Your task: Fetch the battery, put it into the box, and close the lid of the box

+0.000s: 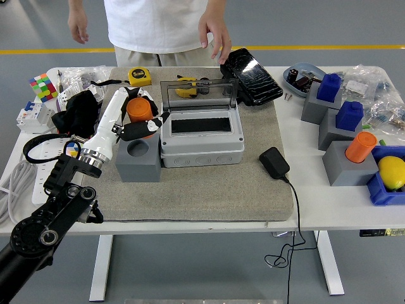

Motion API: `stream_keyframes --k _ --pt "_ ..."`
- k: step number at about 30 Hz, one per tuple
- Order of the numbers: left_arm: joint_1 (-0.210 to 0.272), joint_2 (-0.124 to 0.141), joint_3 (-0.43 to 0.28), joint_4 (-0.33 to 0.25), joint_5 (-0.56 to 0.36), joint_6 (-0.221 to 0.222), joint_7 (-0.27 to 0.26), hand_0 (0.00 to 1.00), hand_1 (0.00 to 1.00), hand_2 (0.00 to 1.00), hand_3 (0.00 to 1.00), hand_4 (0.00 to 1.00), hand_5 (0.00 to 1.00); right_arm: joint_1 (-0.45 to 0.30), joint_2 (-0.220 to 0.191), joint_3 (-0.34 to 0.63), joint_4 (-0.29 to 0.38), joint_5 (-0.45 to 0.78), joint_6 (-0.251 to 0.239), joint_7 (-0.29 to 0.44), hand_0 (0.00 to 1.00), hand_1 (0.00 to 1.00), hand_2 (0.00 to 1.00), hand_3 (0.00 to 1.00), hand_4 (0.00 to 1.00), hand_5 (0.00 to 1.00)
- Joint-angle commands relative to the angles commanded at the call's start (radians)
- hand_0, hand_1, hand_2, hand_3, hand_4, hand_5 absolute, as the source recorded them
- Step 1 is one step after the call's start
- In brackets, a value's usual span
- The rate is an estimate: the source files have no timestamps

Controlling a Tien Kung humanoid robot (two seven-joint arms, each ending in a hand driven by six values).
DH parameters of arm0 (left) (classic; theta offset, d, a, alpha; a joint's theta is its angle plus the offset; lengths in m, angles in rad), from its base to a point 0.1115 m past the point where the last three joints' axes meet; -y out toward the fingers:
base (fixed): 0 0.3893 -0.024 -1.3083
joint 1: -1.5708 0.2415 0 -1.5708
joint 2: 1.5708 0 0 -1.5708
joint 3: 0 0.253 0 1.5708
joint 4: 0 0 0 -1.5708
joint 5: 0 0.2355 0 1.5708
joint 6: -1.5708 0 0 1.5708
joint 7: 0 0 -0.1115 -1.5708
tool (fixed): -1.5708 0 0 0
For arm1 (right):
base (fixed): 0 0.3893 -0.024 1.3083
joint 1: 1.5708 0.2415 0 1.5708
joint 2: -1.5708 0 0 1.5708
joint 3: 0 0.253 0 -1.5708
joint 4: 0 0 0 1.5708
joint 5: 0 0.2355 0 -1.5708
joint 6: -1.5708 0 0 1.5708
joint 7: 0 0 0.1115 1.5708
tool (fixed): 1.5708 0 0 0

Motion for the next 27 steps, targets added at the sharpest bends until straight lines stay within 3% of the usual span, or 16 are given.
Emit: stream_keyframes --k 5,6,7,11,12,14,17,18,19,23,27 --pt "-0.114 0.011 0.129 -0.016 0.142 -0.010 0.098 0.186 0.152 0.170 0.218 0.743 0.002 0.003 -0.001 0.002 0.001 -0.002 -0.001 0.000 0.562 0.591 0.568 0.543 0.918 0.471" --pt "-0.132 0.009 0.147 -0.013 0.162 -0.017 0.113 0.204 0.164 0.182 0.232 0.848 0.002 0.003 -0.001 0.001 0.001 -0.001 -0.001 0.000 0.562 0.591 0.567 0.543 0.918 0.471" --pt "-0.156 0.004 0.171 -0.004 0.182 -0.024 0.129 0.204 0.164 0.182 0.232 0.848 0.002 0.002 -0.001 0.000 0.001 0.000 -0.002 0.000 0.562 0.591 0.567 0.543 0.918 0.471" --pt "-0.241 -0.020 0.252 0.034 0.247 -0.030 0.190 0.204 0.164 0.182 0.232 0.848 0.002 -0.001 -0.002 -0.005 0.000 0.005 -0.002 -0.002 0.562 0.591 0.567 0.543 0.918 0.471" --pt "-0.264 -0.029 0.273 0.046 0.273 -0.028 0.214 0.206 0.169 0.186 0.243 0.902 0.002 -0.001 -0.002 -0.007 0.000 0.007 -0.002 -0.002 0.563 0.591 0.568 0.542 0.918 0.471" --pt "-0.300 -0.045 0.302 0.065 0.325 -0.032 0.263 0.206 0.169 0.186 0.243 0.902 0.002 -0.002 -0.003 -0.010 -0.001 0.010 -0.002 -0.002 0.563 0.591 0.568 0.542 0.918 0.471" --pt "-0.354 -0.075 0.345 0.103 0.411 -0.053 0.346 0.206 0.169 0.186 0.243 0.902 0.002 -0.003 -0.003 -0.014 -0.001 0.012 -0.002 -0.003 0.563 0.591 0.568 0.542 0.918 0.471" --pt "-0.376 -0.090 0.363 0.125 0.440 -0.067 0.375 0.222 0.178 0.192 0.277 0.966 0.002 -0.003 -0.003 -0.016 -0.001 0.013 -0.002 -0.003 0.563 0.592 0.566 0.542 0.917 0.471" --pt "-0.393 -0.101 0.378 0.142 0.456 -0.077 0.396 0.222 0.178 0.192 0.277 0.966 0.002 -0.002 -0.002 -0.017 0.000 0.012 -0.002 -0.003 0.563 0.592 0.566 0.542 0.917 0.471" --pt "-0.454 -0.141 0.439 0.215 0.458 -0.100 0.441 0.222 0.178 0.192 0.277 0.966 0.002 0.002 -0.001 -0.019 0.001 0.011 -0.003 -0.002 0.563 0.592 0.566 0.542 0.917 0.471" --pt "-0.499 -0.141 0.492 0.277 0.433 -0.110 0.456 0.235 0.191 0.202 0.310 0.996 0.002 0.003 0.000 -0.023 0.001 0.013 -0.003 -0.002 0.563 0.592 0.566 0.542 0.917 0.472"
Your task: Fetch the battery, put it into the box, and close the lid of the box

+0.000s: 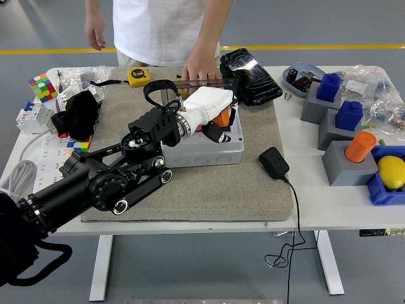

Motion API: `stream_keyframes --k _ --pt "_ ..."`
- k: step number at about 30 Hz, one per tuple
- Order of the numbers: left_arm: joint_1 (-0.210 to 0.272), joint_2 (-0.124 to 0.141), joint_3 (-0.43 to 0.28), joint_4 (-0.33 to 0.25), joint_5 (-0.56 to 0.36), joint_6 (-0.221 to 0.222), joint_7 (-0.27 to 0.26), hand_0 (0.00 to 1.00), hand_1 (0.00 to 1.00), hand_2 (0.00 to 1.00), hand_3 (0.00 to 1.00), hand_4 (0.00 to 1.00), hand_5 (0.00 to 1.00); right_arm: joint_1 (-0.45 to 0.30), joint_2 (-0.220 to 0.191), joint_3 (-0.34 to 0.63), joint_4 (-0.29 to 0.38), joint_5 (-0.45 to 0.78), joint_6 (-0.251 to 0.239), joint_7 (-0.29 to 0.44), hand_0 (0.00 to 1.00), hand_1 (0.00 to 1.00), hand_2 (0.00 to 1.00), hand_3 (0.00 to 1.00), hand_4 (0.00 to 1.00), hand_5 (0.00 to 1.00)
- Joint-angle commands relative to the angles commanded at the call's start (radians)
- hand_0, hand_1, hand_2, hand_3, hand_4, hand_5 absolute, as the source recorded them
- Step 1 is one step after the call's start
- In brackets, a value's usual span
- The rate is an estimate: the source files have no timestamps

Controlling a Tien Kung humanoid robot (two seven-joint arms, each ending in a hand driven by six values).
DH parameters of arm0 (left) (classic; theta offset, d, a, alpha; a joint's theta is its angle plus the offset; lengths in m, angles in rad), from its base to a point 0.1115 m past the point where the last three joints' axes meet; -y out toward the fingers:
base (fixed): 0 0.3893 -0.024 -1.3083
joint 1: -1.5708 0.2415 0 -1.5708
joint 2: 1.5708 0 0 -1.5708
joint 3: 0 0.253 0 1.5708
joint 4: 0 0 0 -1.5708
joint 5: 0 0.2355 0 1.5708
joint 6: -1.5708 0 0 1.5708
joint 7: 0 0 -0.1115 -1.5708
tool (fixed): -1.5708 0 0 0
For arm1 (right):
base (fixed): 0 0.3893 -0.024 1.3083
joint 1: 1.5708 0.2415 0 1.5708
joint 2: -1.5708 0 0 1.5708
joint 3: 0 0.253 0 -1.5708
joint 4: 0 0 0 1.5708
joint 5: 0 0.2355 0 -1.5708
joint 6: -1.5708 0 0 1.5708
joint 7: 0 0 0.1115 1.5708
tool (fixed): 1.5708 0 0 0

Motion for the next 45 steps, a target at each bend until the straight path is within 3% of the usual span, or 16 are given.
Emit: stream_keyframes --k 8,9,14,15,20,21,31,38,39,40,45 --pt "-0.048 0.000 0.016 0.067 -0.018 0.015 -0.015 0.239 0.203 0.211 0.338 0.998 0.002 0.000 -0.002 -0.014 -0.001 0.006 0.000 -0.001 0.562 0.592 0.565 0.542 0.917 0.471" --pt "-0.050 0.000 0.017 0.070 -0.021 0.016 -0.017 0.281 0.357 0.336 0.470 0.998 0.038 0.001 -0.002 -0.015 -0.001 0.006 0.000 -0.001 0.560 0.590 0.565 0.541 0.915 0.470" --pt "-0.054 0.000 0.010 0.081 -0.037 0.014 -0.032 0.281 0.357 0.336 0.470 0.998 0.038 0.001 -0.003 -0.015 0.000 0.003 0.000 -0.001 0.560 0.590 0.565 0.541 0.915 0.470" --pt "-0.053 0.000 0.009 0.081 -0.038 0.015 -0.037 0.547 0.645 0.563 0.732 0.998 0.102 0.001 -0.003 -0.017 0.000 0.003 0.000 -0.001 0.562 0.591 0.565 0.540 0.915 0.469" --pt "-0.049 0.000 0.003 0.086 -0.035 0.020 -0.049 0.547 0.645 0.563 0.732 0.998 0.102 0.001 -0.004 -0.022 0.000 0.005 0.000 -0.002 0.562 0.591 0.565 0.540 0.915 0.469" --pt "-0.049 0.000 0.004 0.086 -0.035 0.020 -0.050 0.662 0.724 0.701 0.792 0.998 0.172 0.001 -0.004 -0.021 0.000 0.005 0.000 -0.002 0.562 0.591 0.565 0.541 0.914 0.469" --pt "-0.030 0.000 -0.022 0.056 -0.041 0.015 -0.056 0.663 0.724 0.706 0.798 0.998 0.191 0.002 -0.003 -0.014 0.001 0.000 0.000 -0.001 0.562 0.591 0.564 0.540 0.913 0.468" --pt "0.011 0.000 -0.086 -0.022 -0.029 0.011 -0.054 0.652 0.718 0.704 0.789 0.998 0.200 -0.001 -0.003 -0.014 0.001 0.001 0.000 -0.001 0.562 0.591 0.564 0.540 0.912 0.468" --pt "0.018 0.000 -0.097 -0.036 -0.026 0.011 -0.053 0.587 0.643 0.638 0.744 0.998 0.142 -0.001 -0.003 -0.013 0.001 0.001 0.000 -0.001 0.562 0.591 0.564 0.540 0.911 0.467" --pt "0.023 0.000 -0.104 -0.044 -0.024 0.012 -0.053 0.587 0.643 0.638 0.744 0.998 0.142 -0.002 -0.003 -0.013 0.001 0.000 0.000 -0.001 0.562 0.591 0.564 0.540 0.911 0.467" --pt "0.039 0.000 -0.129 -0.067 -0.019 0.011 -0.052 0.587 0.643 0.638 0.744 0.998 0.142 -0.002 -0.002 -0.012 0.001 -0.001 0.000 0.000 0.562 0.591 0.564 0.540 0.911 0.467"
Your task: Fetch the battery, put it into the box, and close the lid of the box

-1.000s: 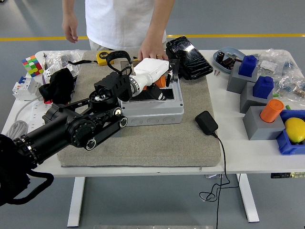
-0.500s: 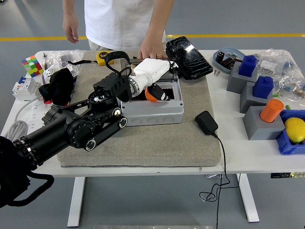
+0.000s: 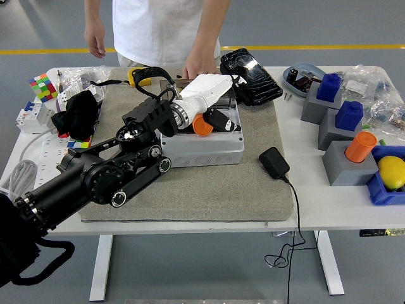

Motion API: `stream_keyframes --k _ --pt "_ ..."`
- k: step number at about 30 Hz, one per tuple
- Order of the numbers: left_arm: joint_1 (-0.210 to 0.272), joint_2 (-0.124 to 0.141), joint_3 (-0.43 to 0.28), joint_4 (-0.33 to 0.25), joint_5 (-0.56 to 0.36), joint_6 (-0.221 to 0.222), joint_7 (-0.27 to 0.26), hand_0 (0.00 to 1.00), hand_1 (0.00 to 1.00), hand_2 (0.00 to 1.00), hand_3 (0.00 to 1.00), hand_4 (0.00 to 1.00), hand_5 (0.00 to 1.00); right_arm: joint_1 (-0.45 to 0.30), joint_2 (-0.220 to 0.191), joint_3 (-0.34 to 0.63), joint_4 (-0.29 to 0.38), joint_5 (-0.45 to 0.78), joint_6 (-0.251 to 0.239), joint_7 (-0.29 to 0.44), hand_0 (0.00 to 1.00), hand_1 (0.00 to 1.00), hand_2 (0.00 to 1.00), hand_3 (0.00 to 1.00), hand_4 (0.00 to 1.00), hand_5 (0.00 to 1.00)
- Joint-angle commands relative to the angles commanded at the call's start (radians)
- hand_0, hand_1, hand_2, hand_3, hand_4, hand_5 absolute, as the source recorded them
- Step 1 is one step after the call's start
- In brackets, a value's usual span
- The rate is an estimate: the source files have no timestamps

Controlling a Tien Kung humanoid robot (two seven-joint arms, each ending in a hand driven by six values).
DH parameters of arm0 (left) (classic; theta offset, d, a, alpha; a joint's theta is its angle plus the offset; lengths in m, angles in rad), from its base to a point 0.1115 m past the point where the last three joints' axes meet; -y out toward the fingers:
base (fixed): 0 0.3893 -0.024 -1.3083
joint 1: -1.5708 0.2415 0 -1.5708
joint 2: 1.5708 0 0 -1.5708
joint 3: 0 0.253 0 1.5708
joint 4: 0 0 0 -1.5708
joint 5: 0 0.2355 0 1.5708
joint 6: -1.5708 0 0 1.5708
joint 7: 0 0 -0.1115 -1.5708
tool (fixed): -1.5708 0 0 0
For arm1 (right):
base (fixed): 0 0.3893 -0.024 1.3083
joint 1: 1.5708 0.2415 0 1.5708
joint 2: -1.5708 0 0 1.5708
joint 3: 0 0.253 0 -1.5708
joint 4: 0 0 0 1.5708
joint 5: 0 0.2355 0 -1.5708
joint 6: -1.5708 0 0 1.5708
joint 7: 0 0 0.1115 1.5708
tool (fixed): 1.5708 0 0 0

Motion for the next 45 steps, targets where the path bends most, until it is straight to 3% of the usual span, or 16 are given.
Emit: stream_keyframes --k 1,5,7,19,31,37,45 --pt "0.005 0.000 -0.005 -0.005 0.000 -0.002 0.001 0.437 0.509 0.491 0.547 0.998 0.148 0.000 0.000 0.002 0.000 -0.001 0.000 0.000 0.562 0.590 0.564 0.540 0.911 0.468" --pt "0.033 0.001 -0.020 -0.036 0.000 -0.008 0.003 0.437 0.509 0.491 0.547 0.998 0.148 0.000 0.001 0.007 0.000 -0.002 0.000 0.001 0.562 0.590 0.564 0.540 0.911 0.468" --pt "0.055 0.014 -0.034 -0.061 0.003 -0.010 0.004 0.391 0.468 0.462 0.515 0.998 0.166 -0.001 0.001 0.008 0.000 -0.002 0.000 0.001 0.563 0.590 0.564 0.539 0.911 0.468" --pt "0.184 0.102 -0.153 -0.168 0.019 -0.018 0.004 0.405 0.508 0.476 0.521 0.998 0.195 -0.003 -0.002 0.010 0.001 -0.008 0.000 0.001 0.562 0.591 0.564 0.539 0.910 0.467" --pt "0.272 0.173 -0.183 -0.218 0.021 -0.024 0.013 0.441 0.579 0.520 0.543 0.998 0.216 -0.005 -0.003 0.017 0.001 -0.010 0.000 0.001 0.562 0.590 0.564 0.540 0.910 0.466" --pt "0.280 0.174 -0.170 -0.217 0.020 -0.030 0.022 0.435 0.578 0.520 0.546 0.998 0.221 -0.006 -0.003 0.022 0.001 -0.012 0.000 0.001 0.562 0.590 0.564 0.540 0.910 0.467" --pt "0.271 0.153 -0.135 -0.221 0.011 -0.034 0.025 0.429 0.572 0.516 0.543 0.998 0.217 -0.006 -0.002 0.028 0.003 -0.018 0.000 0.002 0.562 0.590 0.564 0.540 0.910 0.467"
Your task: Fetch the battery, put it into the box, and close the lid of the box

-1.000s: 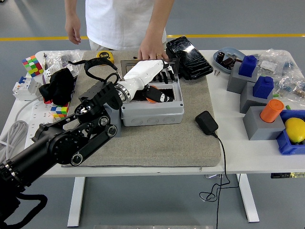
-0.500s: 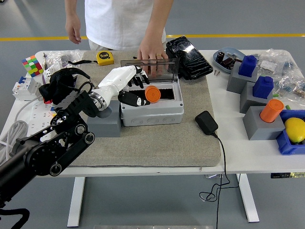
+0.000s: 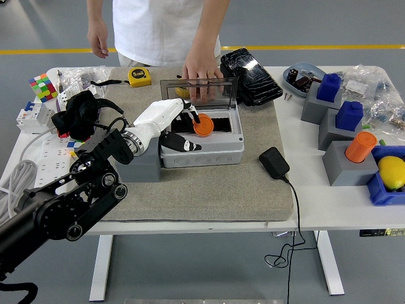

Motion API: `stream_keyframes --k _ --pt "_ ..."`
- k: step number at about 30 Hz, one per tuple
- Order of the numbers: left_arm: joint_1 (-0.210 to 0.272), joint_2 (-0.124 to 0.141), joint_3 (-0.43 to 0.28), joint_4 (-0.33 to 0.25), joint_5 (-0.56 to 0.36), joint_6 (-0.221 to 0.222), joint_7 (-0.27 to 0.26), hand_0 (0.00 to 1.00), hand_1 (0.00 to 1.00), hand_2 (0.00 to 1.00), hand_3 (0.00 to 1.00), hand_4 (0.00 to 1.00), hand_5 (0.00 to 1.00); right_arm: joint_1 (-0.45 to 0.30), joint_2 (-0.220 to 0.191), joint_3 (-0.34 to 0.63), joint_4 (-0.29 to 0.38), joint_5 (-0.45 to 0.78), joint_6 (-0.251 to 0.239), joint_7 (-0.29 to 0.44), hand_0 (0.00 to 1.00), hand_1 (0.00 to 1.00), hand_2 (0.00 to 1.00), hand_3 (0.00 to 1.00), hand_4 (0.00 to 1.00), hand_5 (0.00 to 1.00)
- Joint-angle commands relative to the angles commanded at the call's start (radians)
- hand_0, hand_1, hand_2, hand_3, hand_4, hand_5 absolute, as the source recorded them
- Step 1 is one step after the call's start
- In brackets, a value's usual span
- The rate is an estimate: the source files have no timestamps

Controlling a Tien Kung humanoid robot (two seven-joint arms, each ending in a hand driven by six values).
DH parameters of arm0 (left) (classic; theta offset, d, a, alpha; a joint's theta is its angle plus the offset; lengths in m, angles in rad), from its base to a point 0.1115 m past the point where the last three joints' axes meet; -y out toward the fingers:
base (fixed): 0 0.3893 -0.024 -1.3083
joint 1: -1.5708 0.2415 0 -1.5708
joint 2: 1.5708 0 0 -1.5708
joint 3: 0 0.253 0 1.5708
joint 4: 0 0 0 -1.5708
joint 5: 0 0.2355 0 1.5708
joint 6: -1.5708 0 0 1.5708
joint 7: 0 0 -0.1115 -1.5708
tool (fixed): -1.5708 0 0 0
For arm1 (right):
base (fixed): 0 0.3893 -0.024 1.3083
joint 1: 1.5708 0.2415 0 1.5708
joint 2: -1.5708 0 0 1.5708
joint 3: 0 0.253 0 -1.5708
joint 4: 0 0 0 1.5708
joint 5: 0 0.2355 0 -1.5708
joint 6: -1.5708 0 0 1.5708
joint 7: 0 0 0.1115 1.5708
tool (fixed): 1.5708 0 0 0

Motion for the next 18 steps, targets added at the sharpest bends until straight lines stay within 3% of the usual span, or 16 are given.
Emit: stream_keyframes --k 6,16,18 --pt "-0.022 -0.037 0.026 0.008 -0.008 0.002 -0.002 0.429 0.570 0.517 0.543 0.998 0.225 -0.001 -0.001 -0.003 0.000 0.002 0.000 0.000 0.562 0.590 0.564 0.540 0.910 0.467" --pt "-0.081 -0.153 0.085 0.066 -0.049 0.014 -0.020 0.431 0.568 0.521 0.545 0.998 0.237 0.004 0.000 0.000 0.005 -0.005 0.000 0.000 0.562 0.590 0.564 0.539 0.911 0.467" --pt "-0.087 -0.153 0.087 0.063 -0.053 0.015 -0.022 0.431 0.568 0.521 0.545 0.998 0.237 0.004 0.000 -0.001 0.005 -0.005 -0.001 0.000 0.562 0.590 0.564 0.539 0.911 0.467"
